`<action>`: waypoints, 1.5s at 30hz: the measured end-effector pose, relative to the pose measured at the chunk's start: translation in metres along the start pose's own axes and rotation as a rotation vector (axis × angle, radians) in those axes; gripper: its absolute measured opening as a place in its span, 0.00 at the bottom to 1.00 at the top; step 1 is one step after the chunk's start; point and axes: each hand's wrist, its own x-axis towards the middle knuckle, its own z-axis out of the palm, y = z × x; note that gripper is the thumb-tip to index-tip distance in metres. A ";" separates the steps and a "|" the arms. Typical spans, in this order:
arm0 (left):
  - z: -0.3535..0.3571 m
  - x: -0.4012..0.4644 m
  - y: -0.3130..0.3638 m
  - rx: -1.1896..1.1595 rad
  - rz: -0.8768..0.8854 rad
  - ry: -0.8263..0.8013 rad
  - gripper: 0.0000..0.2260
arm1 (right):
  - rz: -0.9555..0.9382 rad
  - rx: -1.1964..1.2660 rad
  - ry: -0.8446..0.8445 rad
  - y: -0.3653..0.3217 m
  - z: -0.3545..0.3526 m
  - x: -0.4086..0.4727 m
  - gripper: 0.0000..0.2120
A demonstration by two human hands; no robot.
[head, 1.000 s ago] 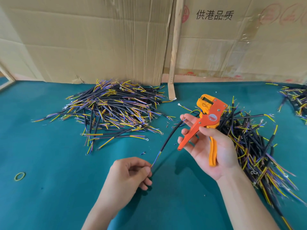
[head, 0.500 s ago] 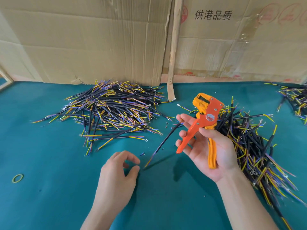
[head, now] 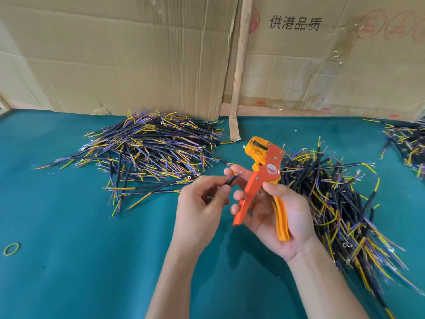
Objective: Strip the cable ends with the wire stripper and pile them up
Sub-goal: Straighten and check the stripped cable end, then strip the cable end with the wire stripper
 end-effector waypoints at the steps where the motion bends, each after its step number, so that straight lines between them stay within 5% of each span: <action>1: 0.000 0.002 -0.001 -0.063 0.000 -0.007 0.11 | 0.011 0.018 0.008 0.001 -0.002 0.001 0.35; 5: -0.008 0.008 -0.004 -0.211 -0.009 -0.067 0.19 | 0.047 0.055 0.037 0.006 -0.006 0.003 0.32; 9: -0.012 0.007 -0.006 -0.220 -0.074 -0.200 0.16 | 0.062 0.031 0.101 0.010 -0.007 0.005 0.31; 24: -0.012 0.006 -0.019 0.098 0.012 -0.119 0.19 | 0.062 -0.123 0.165 0.013 -0.006 0.007 0.29; 36: -0.020 0.013 -0.029 0.090 0.009 0.344 0.15 | 0.172 -0.405 0.228 0.010 -0.006 0.004 0.21; 45: -0.023 0.012 -0.027 0.081 0.030 0.369 0.16 | 0.262 -0.537 0.213 0.022 0.008 0.007 0.17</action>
